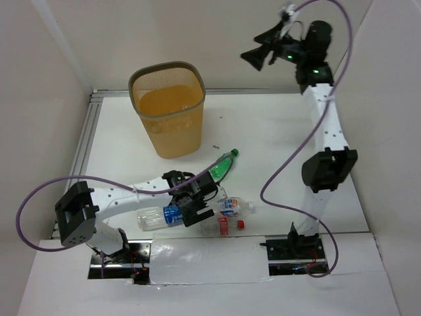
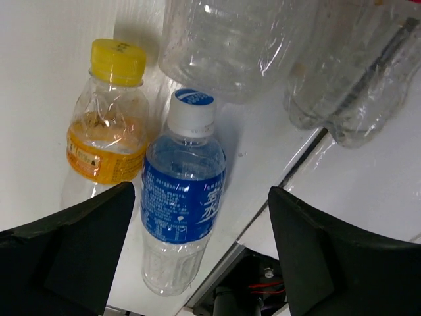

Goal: Put the plastic bottles in the bin

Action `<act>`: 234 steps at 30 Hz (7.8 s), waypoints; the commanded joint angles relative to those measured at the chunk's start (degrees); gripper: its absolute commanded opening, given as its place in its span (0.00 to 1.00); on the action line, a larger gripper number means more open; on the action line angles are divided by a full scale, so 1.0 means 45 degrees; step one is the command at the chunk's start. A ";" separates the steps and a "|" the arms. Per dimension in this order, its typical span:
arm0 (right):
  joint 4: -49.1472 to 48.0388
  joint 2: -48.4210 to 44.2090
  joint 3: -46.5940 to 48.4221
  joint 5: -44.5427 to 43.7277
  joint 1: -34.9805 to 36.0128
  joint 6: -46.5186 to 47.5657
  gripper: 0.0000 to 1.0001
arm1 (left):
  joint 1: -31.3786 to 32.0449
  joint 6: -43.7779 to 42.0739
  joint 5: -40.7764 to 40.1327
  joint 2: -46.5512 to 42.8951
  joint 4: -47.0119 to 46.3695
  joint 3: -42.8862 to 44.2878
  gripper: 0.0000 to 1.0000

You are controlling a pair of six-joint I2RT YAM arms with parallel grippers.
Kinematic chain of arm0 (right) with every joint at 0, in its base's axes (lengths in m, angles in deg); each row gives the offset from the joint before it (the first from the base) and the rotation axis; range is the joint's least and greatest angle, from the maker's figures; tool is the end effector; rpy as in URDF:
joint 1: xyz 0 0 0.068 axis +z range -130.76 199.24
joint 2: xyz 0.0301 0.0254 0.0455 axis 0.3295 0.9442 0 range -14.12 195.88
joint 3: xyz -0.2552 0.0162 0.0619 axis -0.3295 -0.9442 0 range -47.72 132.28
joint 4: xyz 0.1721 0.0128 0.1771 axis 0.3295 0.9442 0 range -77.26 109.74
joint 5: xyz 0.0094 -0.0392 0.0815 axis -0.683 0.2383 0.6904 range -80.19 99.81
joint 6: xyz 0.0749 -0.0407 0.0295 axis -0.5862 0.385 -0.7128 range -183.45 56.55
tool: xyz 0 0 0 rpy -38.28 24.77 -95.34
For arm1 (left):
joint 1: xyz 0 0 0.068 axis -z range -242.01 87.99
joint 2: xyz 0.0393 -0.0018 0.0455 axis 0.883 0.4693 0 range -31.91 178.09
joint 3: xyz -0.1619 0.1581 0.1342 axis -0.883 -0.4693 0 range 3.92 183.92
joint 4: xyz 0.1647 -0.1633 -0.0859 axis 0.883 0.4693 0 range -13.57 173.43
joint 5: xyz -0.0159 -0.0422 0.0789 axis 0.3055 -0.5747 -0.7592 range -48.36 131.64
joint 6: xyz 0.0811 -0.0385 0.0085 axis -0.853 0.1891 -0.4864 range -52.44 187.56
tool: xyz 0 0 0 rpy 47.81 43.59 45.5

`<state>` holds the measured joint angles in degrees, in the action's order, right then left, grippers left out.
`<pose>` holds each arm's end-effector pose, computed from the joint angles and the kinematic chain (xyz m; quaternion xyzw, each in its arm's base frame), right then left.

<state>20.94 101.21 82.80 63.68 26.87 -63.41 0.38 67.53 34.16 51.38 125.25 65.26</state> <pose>0.4427 0.1250 0.4759 -0.3780 0.5668 0.3437 0.6463 0.1376 -0.2403 0.1902 0.5005 0.8471 -0.0312 0.1760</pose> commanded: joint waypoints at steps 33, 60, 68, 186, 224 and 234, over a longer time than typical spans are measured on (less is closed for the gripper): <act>0.4620 -0.6859 -0.8418 0.4553 -0.4373 0.5557 1.00 | 0.0080 0.1101 -0.2144 0.2880 0.0653 0.1271 0.00; 0.9861 -0.6798 -1.1774 0.0357 -0.2403 1.4407 0.54 | -0.3469 0.0084 -0.1129 -0.3137 -0.8295 0.8694 0.00; 0.8136 -0.7875 -1.3848 -0.0974 0.0174 1.4270 0.87 | -0.7515 0.3809 -0.1833 -0.1850 -1.2626 0.8218 0.00; 0.9466 -0.8382 -1.3457 -0.2634 0.1680 1.1577 0.55 | -0.2710 -0.0247 -0.0369 -0.4464 -0.5551 0.2343 0.31; 0.8391 -0.6763 -1.4552 -0.6539 0.7598 0.7709 0.99 | -0.7151 0.0417 -0.2128 -0.2214 -0.9739 0.6840 1.00; 0.6107 -0.5748 -1.5545 -0.9115 0.9786 0.5873 0.99 | -0.3943 0.2543 -0.0175 -0.8791 -0.5128 0.1626 0.99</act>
<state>54.01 74.11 14.76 28.51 68.69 -33.12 -18.28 74.02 30.53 16.28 94.19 77.54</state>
